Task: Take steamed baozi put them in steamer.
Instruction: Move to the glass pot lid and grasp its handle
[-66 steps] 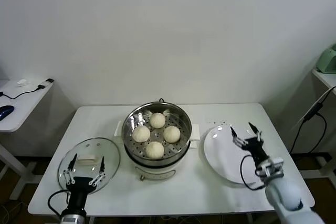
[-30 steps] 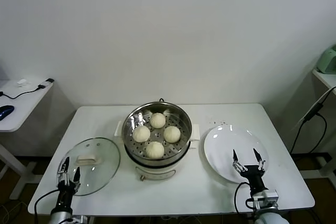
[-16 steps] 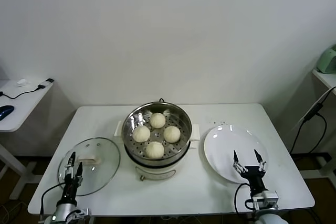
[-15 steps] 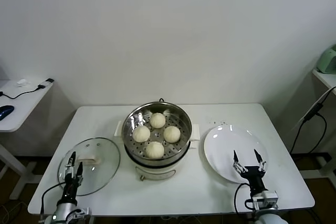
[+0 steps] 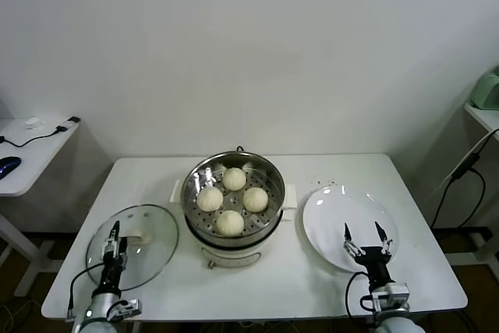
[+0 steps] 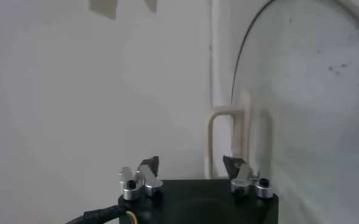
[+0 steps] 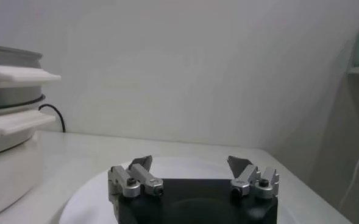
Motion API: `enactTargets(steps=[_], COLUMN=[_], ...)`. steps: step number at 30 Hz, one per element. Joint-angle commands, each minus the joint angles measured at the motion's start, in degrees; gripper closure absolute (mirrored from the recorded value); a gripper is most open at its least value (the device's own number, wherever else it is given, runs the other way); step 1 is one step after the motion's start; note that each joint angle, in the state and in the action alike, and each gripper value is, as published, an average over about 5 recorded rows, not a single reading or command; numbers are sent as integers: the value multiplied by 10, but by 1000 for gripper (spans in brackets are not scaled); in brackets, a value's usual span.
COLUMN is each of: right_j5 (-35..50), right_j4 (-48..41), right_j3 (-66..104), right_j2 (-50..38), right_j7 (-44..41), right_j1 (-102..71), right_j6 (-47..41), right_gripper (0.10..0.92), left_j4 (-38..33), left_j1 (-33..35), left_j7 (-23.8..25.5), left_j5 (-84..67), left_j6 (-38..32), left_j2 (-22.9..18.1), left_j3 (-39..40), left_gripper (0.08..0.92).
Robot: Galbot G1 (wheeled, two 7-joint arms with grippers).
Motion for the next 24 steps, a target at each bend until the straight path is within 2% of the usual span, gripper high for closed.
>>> enactTargets(steps=[1, 17, 20, 24], right_j5=[-3, -6, -6, -6], right_j4=[1, 2, 5, 14], right_j3=[1, 2, 3, 7], right_j2=[2, 9, 9, 9], right_j7=[1, 0, -1, 0], right_j1=[-1, -2, -6, -12], right_j6=[0, 1, 2, 1], right_gripper=[203, 203, 203, 203], left_j4=[1, 18, 15, 0], left_j1=[-5, -14, -16, -16], left_j7=[6, 3, 2, 1], left_j5=[1, 3, 1, -7], left_j6=[5, 18, 18, 10], left_j2=[4, -14, -19, -27], left_j3=[-1, 8, 6, -2], left_gripper=[363, 821, 866, 868])
